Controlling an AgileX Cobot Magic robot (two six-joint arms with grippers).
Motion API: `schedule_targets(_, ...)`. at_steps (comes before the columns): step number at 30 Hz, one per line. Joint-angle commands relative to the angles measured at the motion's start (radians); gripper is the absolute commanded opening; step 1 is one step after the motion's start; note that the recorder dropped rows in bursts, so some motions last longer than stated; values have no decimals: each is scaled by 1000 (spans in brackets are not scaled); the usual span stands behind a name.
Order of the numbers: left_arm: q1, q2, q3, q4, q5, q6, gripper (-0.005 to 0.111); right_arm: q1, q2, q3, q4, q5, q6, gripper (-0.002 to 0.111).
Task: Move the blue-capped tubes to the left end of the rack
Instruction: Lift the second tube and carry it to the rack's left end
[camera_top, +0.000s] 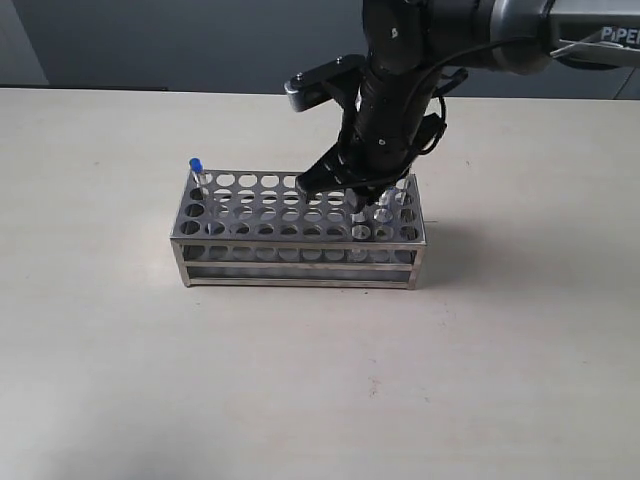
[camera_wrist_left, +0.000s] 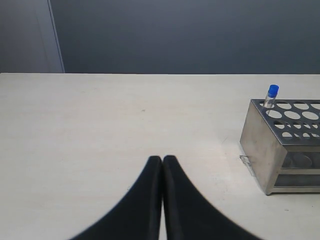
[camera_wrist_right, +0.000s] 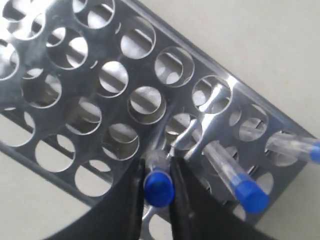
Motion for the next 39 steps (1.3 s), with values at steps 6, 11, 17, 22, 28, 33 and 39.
schedule_targets(6, -6, -4, -3, -1, -7, -1, 1, -2, -189, -2, -1, 10, -4, -1)
schedule_targets(11, -6, -4, -3, -1, -5, -1, 1, 1, -248, -2, 27, 10, -8, -1)
schedule_targets(17, -6, -4, -3, -1, -5, -1, 1, 27, -263, -2, 70, -28, -133, -1)
schedule_targets(22, -6, -4, -3, -1, -5, -1, 1, 60, -236, -31, 185, -91, -262, -1)
schedule_targets(28, -6, -4, -3, -1, -5, -1, 1, 109, -107, -218, 205, -2, -315, -1)
schedule_targets(33, -6, -4, -3, -1, -5, -1, 1, 139, 18, -372, 214, 81, -325, -1)
schedule_targets(39, -6, -4, -3, -1, -5, -1, 1, 177, 129, -481, 215, 102, -329, -1)
